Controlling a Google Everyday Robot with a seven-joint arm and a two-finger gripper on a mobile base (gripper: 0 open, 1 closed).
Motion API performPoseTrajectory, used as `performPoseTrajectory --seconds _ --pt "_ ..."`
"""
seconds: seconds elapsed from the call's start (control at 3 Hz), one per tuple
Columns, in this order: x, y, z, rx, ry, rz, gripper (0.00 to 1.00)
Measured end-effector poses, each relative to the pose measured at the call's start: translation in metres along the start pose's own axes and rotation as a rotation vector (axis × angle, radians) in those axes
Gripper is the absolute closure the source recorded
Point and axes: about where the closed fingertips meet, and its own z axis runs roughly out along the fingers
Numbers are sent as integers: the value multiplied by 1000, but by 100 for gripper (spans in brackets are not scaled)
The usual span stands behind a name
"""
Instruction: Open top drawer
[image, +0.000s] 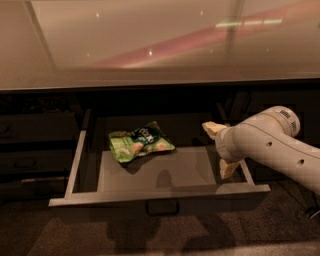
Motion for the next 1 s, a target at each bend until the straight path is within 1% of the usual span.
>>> performPoseTrajectory --seconds 0.33,0.67,1.0 --pt "-10 32 8 -51 -33 -29 0" --pt "-26 80 -7 -61 -32 -87 0" --pt "-25 84 -9 -67 -31 -90 0"
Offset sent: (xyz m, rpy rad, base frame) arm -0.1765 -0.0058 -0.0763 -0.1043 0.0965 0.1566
